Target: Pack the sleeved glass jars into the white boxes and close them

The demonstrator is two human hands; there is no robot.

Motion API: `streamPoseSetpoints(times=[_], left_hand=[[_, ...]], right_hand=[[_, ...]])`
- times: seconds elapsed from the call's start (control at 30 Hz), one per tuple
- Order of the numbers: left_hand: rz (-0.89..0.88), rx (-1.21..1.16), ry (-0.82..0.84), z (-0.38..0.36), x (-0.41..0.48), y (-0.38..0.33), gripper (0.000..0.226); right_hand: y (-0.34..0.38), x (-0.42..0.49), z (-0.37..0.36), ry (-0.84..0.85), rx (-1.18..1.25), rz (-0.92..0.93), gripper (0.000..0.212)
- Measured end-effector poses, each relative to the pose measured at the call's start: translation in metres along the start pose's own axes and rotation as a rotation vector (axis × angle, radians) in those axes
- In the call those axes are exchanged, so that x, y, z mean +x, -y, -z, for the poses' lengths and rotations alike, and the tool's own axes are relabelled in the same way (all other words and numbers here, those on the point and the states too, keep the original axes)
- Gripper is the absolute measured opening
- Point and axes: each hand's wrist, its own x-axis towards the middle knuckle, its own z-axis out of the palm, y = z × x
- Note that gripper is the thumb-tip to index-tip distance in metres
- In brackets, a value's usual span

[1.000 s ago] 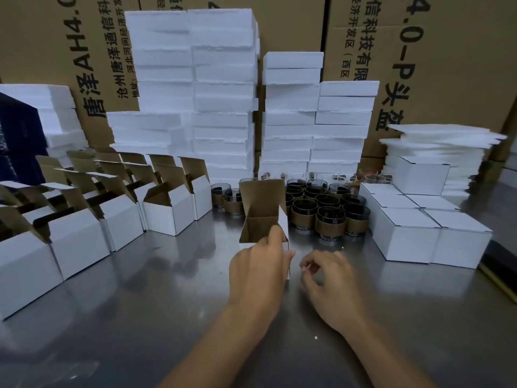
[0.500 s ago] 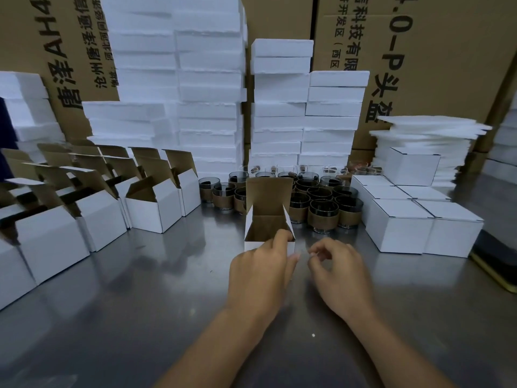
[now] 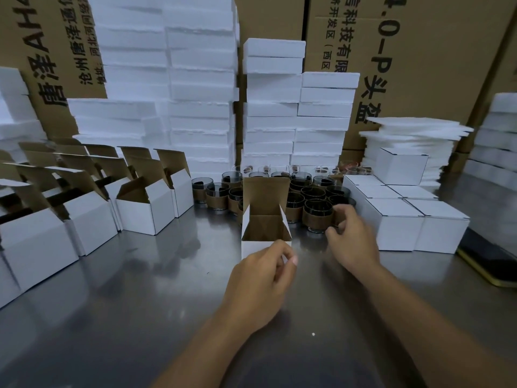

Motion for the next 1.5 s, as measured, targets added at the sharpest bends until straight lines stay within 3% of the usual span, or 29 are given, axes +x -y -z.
streamPoseSetpoints(times=[0.17,0.3,0.4,0.57,0.8,1.0,1.1,1.2,1.5], left_hand=[[0.011,0.003,0.027,-0.001,0.001,0.003,0.011],[0.021,0.004,0.047,-0.001,0.001,0.003,0.011],[0.035,0.016,0.063,0.000,0.000,0.004,0.012],[0.083,0.033,0.056,0.002,0.000,0.006,0.014],[0.124,-0.017,0.022,0.001,-0.002,0.009,0.013],[0.239,-0.296,-0.008,0.004,-0.001,0.003,0.015],[0.271,-0.462,-0.046,0.007,-0.003,-0.003,0.027],[0.321,-0.591,-0.079,0.010,-0.004,-0.008,0.031],[0.375,-0.722,0.095,0.011,0.001,-0.013,0.038]], right_hand=[[0.001,0.026,0.004,0.195,-0.131,0.018,0.066],[0.000,0.030,0.003,0.274,-0.203,0.001,0.050],[0.000,0.028,0.001,0.242,-0.190,-0.003,0.040],[0.001,0.012,-0.003,0.077,-0.015,-0.030,0.021],[0.001,-0.025,-0.002,0.050,0.039,0.001,0.036],[0.032,-0.058,0.010,-0.036,0.472,0.007,0.072],[0.049,-0.077,0.009,-0.036,0.671,0.016,0.059],[0.053,-0.094,0.006,-0.018,0.689,0.089,0.050],[0.050,-0.098,0.008,0.072,0.793,0.057,0.034]])
